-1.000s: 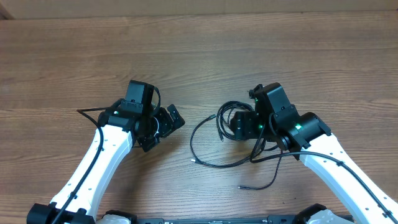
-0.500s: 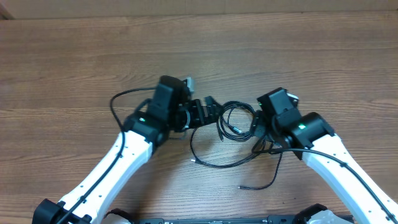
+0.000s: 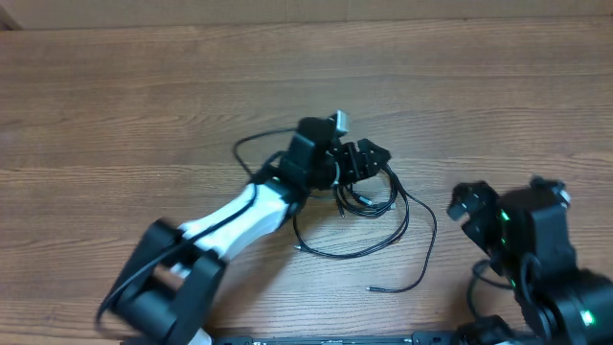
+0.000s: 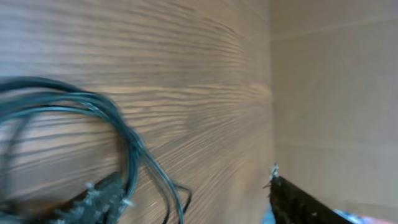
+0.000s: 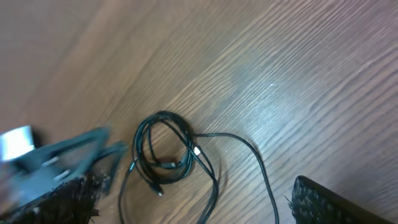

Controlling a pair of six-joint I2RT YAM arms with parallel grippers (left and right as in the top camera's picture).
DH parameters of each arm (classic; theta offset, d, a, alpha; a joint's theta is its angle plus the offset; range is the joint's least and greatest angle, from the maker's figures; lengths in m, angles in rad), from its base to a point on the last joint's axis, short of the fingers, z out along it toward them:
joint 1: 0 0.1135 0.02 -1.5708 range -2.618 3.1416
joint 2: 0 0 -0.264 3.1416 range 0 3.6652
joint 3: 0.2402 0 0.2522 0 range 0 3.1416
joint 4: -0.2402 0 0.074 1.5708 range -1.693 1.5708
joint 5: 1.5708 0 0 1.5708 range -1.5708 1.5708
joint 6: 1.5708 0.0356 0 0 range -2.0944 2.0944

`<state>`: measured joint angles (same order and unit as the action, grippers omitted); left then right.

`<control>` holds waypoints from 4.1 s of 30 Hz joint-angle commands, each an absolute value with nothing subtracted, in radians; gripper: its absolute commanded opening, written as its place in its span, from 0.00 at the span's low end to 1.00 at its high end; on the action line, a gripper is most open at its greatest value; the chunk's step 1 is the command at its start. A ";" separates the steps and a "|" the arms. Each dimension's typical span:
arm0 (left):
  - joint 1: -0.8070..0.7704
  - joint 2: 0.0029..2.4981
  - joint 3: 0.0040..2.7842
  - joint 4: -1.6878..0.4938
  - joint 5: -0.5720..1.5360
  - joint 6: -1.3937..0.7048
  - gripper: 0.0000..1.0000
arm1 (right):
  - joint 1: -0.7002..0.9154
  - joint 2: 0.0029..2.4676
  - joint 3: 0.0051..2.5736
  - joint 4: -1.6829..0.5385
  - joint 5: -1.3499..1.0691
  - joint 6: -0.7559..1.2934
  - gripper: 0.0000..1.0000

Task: Untangle cables

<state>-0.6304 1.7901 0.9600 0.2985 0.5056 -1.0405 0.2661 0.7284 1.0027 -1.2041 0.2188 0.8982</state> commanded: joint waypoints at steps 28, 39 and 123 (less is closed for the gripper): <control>-0.556 2.061 0.965 0.577 0.683 -1.211 0.04 | 0.260 0.682 1.035 -1.416 0.217 0.909 0.98; -0.290 2.044 0.964 0.566 1.100 -1.106 0.04 | 0.260 0.682 1.034 -1.368 0.197 0.909 0.97; -0.268 0.775 0.978 -0.140 0.803 -0.540 0.04 | 0.737 1.641 1.014 -0.158 -0.367 1.195 0.86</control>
